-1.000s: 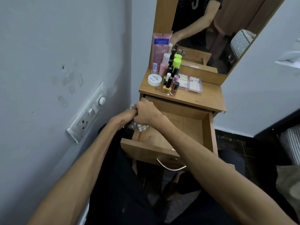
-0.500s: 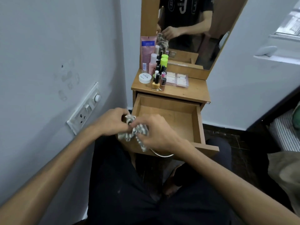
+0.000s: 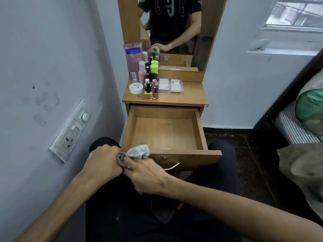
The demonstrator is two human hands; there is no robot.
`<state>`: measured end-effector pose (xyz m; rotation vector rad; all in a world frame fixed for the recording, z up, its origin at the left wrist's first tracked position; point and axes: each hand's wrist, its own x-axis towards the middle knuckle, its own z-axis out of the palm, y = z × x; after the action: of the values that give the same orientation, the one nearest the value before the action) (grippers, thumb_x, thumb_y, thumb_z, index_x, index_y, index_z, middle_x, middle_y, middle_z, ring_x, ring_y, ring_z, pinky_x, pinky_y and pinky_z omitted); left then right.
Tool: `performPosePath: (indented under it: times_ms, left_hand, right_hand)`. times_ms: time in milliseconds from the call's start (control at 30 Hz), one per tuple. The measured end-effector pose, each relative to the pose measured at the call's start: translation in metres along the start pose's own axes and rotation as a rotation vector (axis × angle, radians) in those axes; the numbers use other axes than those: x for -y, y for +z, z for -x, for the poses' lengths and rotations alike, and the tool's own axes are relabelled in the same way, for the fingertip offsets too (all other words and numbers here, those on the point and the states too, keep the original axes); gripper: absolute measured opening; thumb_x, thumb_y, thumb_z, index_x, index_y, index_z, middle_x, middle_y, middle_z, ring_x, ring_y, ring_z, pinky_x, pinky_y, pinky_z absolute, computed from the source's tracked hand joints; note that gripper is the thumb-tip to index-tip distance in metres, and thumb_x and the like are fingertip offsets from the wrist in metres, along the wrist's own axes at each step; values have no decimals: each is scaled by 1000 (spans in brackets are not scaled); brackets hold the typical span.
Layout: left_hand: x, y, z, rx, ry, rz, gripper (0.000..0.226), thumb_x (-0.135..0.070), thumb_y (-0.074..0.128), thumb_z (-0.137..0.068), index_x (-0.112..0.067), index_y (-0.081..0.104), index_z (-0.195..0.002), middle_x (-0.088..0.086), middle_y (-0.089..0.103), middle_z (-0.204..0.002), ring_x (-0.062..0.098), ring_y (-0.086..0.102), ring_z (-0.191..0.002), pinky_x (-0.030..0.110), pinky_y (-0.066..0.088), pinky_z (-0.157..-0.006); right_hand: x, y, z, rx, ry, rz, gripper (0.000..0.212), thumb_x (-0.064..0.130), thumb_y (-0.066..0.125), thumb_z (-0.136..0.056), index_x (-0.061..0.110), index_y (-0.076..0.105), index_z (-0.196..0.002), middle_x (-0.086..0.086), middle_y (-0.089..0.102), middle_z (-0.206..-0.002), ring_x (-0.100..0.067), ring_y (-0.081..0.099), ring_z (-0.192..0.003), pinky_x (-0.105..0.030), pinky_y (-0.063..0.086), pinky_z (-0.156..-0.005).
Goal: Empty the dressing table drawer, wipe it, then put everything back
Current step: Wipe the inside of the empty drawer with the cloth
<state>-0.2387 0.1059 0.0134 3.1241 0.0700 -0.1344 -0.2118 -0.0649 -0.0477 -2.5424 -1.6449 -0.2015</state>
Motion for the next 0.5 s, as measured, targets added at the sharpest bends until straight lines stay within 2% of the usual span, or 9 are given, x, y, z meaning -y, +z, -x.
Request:
performPosePath:
  times_ms: [67,133,200,233,300,367,400,500]
  left_hand:
    - [-6,5,5,79,-54,99,31,-29,57,-75,-24,69,-103,1,74,-95,29,71,-96,33,52,-71]
    - [-17,16,6,170,-102,197,14,-30,58,-79,-20,64,-87,1,71,-92,28,70,-91,33,51,-70]
    - [-30,28,4,225,-145,339,11,-29,58,-83,-20,62,-86,3,72,-92,29,69,-91,36,52,-73]
    - [-37,33,3,237,-171,448,11,-28,59,-86,-20,65,-89,4,73,-92,28,69,-91,35,52,-73]
    - [-55,36,0,256,-232,745,16,-27,62,-87,-19,71,-98,3,76,-89,24,72,-88,37,56,-76]
    - [-76,38,0,266,-312,1078,28,-33,65,-77,-17,75,-98,5,80,-82,24,77,-81,49,63,-80]
    - [-87,41,1,246,-358,1187,35,-38,66,-71,-16,76,-96,6,80,-81,24,78,-79,53,63,-80]
    - [-121,62,-7,179,-405,1352,42,-50,71,-58,-21,76,-88,4,81,-85,25,79,-85,54,62,-88]
  right_hand:
    - [1,14,5,49,-7,-29,40,12,78,-75,6,73,-114,-17,66,-117,-38,69,-87,-42,56,-62]
    - [1,24,10,114,38,-49,35,16,83,-67,8,76,-101,-12,69,-104,-34,70,-76,-36,53,-54]
    - [-4,24,18,174,112,-41,29,25,87,-63,14,79,-88,-5,71,-96,-28,72,-70,-31,49,-50]
    - [-8,20,23,192,149,-61,28,26,86,-66,13,79,-90,-6,72,-98,-29,73,-73,-32,51,-52]
    - [-16,11,41,158,196,-69,30,24,81,-72,8,79,-97,-10,73,-103,-33,73,-81,-37,56,-61]
    - [-26,0,60,65,225,-73,26,24,79,-73,7,79,-93,-10,73,-95,-33,72,-81,-38,57,-69]
    - [-31,-4,69,36,244,-80,22,22,79,-74,8,78,-90,-8,72,-90,-32,71,-79,-38,58,-71]
    - [-49,-18,98,58,307,-40,18,21,75,-72,11,78,-87,-5,71,-86,-31,71,-77,-39,61,-70]
